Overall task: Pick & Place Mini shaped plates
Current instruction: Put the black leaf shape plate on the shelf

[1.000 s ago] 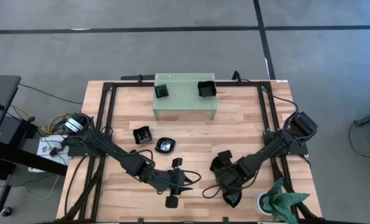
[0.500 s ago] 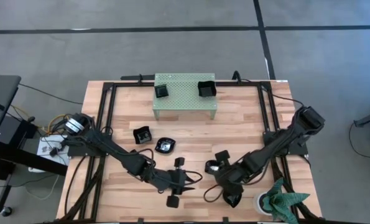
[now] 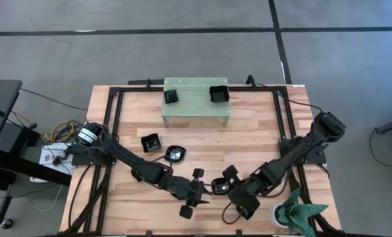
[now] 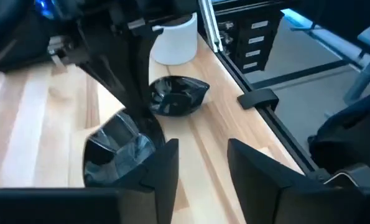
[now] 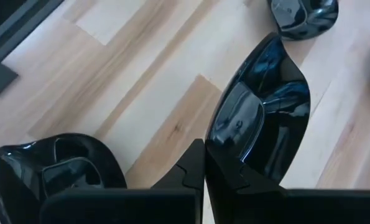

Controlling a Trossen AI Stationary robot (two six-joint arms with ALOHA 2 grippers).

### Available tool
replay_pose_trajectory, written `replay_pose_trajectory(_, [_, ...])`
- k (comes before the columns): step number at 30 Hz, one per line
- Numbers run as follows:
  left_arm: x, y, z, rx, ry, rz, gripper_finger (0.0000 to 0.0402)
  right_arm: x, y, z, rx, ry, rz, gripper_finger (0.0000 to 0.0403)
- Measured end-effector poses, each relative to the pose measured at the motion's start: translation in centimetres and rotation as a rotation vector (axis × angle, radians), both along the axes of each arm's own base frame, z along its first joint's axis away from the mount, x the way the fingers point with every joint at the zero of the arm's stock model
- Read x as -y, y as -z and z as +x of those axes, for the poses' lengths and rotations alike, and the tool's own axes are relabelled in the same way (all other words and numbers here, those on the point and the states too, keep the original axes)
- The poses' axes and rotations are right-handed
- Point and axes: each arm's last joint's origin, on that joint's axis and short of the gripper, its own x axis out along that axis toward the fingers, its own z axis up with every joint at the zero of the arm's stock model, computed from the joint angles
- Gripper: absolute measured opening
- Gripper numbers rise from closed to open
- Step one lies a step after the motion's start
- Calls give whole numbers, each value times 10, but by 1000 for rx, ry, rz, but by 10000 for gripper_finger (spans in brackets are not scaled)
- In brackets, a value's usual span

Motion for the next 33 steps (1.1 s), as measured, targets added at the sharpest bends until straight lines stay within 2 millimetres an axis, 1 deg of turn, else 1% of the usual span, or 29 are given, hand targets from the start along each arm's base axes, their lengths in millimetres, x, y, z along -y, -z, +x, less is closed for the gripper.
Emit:
replay_pose_trajectory(5, [-4,0,2,30,-31,79,170,-5,-3,3,61,-55,9,1])
replay_pose_trajectory(9, [-6,0,3,26,-39,84,180,-5,-5,7,98,-77,10,1])
replay_pose_trajectory(15, [1,3,-3,-9,-18,97,162,-3,-5,8,97,-72,7,1])
replay_pose_trajectory(21, [0,5,-4,-31,-35,85,141,-5,-7,9,116,-79,17,1])
replay_pose_trajectory(26, [-5,5,-1,-32,-52,87,136,-5,-8,10,131,-78,28,1])
replay_pose_trajectory(33, [-1,5,-3,-35,-28,80,135,-7,-10,12,156,-77,45,1])
